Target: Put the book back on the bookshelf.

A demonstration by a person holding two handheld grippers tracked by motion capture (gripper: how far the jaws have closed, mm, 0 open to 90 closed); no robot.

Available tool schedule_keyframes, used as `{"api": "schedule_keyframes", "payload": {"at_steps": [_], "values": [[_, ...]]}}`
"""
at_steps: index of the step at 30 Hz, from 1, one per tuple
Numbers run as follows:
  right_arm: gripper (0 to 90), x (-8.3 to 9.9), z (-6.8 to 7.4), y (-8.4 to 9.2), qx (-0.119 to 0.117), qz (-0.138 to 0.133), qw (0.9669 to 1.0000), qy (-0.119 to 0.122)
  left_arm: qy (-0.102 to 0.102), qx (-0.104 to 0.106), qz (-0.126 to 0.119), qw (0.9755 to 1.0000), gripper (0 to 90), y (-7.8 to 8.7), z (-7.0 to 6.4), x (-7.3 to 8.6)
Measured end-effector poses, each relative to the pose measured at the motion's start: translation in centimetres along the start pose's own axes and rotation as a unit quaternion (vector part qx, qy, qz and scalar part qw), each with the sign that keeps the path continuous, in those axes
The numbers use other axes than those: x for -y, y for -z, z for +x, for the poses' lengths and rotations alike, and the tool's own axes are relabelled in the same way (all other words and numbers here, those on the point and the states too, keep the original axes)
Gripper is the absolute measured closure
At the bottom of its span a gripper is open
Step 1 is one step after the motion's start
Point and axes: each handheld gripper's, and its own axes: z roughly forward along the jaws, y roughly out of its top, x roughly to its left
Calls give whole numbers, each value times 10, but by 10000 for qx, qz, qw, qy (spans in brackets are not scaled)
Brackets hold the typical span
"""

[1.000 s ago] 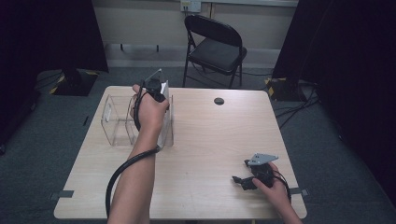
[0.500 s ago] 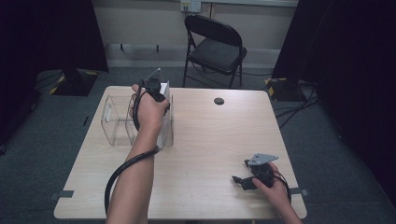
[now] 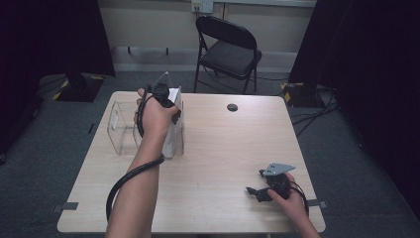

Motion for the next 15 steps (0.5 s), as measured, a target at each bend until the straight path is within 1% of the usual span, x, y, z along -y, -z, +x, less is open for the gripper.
{"api": "schedule_keyframes", "payload": {"at_steps": [1, 3, 6, 7, 8, 9, 11, 12, 13, 14, 15], "values": [[122, 0, 0, 0, 0, 0, 10000, 0, 77, 28, -20, 10000, 357, 0, -1, 1], [122, 0, 0, 0, 0, 0, 10000, -1, 32, 19, -20, 10000, 356, 1, -1, 2], [121, 0, 0, 0, -3, 4, 10000, 1, 13, 91, 43, 9999, 347, 1, 0, 3], [121, 0, 0, 0, -1, 0, 10000, 0, -12, 49, 34, 10000, 344, 1, 0, 3], [122, 0, 0, 0, 1, 0, 10000, -2, -27, 54, 34, 10000, 343, 1, 1, 4], [121, 0, 0, 0, -1, 3, 10000, 0, 19, 81, 31, 10000, 341, 1, 0, 4], [121, 0, 0, 0, 6, -5, 10000, -12, 10, 105, 38, 9999, 332, 2, 1, 5], [121, 0, 0, 0, 4, 0, 10000, -9, -33, 100, 41, 9999, 326, 2, 1, 6], [121, 0, 0, 0, 7, -4, 10000, -12, -12, 130, 34, 9999, 323, 3, 1, 6], [121, 0, 0, 0, 7, -4, 10000, -9, -102, 158, 69, 9998, 321, 4, 2, 6], [121, 0, 0, 0, 4, 0, 10000, -9, -65, 121, 59, 9999, 317, 4, 1, 7]]}}
